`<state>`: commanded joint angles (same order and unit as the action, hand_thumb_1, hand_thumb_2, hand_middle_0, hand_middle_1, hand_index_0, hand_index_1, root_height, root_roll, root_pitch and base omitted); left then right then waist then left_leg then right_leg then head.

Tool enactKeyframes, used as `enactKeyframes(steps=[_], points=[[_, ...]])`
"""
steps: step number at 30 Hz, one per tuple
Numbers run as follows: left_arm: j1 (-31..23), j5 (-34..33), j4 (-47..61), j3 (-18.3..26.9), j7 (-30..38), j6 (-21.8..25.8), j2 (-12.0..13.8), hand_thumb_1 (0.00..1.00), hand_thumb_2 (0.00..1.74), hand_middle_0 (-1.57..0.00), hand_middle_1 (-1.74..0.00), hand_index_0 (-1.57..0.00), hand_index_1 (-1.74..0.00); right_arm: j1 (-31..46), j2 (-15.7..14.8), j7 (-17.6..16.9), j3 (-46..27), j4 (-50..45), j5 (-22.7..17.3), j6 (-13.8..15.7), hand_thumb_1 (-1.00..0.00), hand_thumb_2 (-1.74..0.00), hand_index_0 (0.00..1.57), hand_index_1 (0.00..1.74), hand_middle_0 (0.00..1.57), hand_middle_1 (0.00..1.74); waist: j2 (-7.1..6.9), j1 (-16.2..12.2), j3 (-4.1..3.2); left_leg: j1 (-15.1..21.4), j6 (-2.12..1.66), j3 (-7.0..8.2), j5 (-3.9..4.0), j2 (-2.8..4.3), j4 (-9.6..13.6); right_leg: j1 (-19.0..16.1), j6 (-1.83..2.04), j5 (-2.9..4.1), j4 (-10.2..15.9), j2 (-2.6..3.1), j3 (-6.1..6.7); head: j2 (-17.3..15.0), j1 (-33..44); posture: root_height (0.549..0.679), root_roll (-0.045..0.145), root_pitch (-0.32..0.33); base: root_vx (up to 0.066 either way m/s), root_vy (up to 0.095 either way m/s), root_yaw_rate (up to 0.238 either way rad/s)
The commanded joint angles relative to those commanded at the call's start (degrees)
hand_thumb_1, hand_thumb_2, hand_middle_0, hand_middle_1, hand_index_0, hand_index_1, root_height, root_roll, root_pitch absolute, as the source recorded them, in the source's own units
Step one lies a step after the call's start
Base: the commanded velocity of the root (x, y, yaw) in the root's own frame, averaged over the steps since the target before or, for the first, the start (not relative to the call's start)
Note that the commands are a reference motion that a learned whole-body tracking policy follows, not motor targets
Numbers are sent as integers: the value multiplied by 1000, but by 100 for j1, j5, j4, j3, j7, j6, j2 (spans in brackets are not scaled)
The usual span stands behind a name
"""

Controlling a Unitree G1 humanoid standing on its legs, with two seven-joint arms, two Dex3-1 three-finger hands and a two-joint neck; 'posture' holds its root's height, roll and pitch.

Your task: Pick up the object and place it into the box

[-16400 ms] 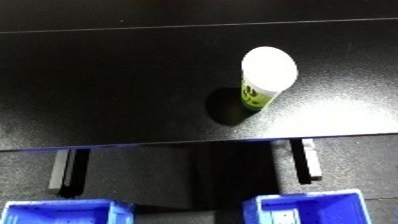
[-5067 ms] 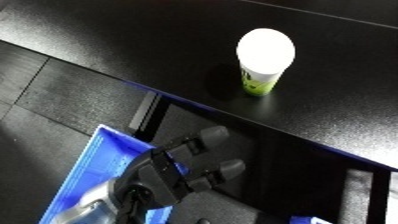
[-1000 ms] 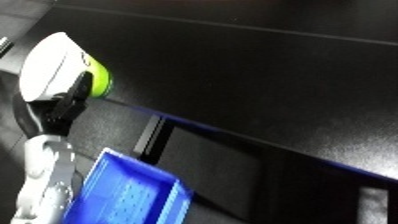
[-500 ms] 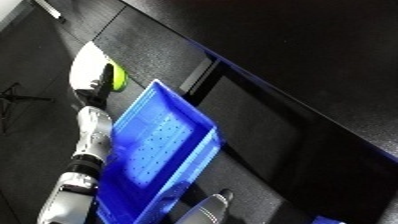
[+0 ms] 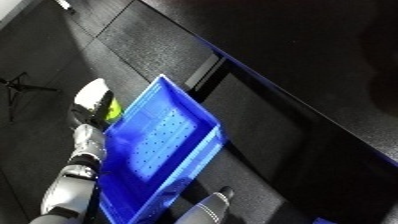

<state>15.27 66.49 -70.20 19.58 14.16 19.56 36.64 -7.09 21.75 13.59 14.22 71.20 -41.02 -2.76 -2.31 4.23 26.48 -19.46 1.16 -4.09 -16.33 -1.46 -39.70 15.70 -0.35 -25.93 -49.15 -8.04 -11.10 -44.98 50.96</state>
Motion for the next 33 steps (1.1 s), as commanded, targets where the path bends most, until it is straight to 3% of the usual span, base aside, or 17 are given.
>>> enactKeyframes(steps=[7,14,19,25,33], points=[[100,-1,-207,-33,-132,-60,152,0,0,0,0,0,0,30,26,74,16,9,-41,34,0,0,0,0,0,0,-56,-2,44,-27,-8,3,7,-9,38,-4,-3,39,94,34,-26,112,-191,629,50,-93,-9,4,17],[146,122,-131,-144,-538,-218,112,0,0,0,0,0,0,39,-15,102,33,-59,-159,53,0,0,0,0,0,0,-72,32,77,-28,-16,2,-2,-34,82,-8,5,80,175,36,-57,146,-609,631,45,-88,-8,-21,18],[111,71,61,-364,-1323,-394,-120,0,0,0,0,0,0,33,-40,45,23,-136,-254,42,0,0,0,0,0,0,-37,27,94,-2,-10,36,-50,-69,76,-17,33,149,261,30,-38,274,-1154,632,42,-86,-9,-26,-21],[3,-573,184,-786,-2068,-510,-485,0,0,0,0,0,0,19,-36,-34,-22,-184,-303,66,0,0,0,0,0,0,52,-26,84,24,11,102,-137,-94,14,12,72,248,348,36,35,561,-1952,634,39,-85,-15,-13,-101],[-140,-1482,148,-1411,-2730,-819,-818,0,0,0,0,0,0,-56,15,-43,-96,-185,-192,123,0,0,0,0,0,0,171,-150,44,107,12,252,-169,-18,70,108,148,383,429,65,195,798,-3769,635,29,-76,-34,2,-154]])
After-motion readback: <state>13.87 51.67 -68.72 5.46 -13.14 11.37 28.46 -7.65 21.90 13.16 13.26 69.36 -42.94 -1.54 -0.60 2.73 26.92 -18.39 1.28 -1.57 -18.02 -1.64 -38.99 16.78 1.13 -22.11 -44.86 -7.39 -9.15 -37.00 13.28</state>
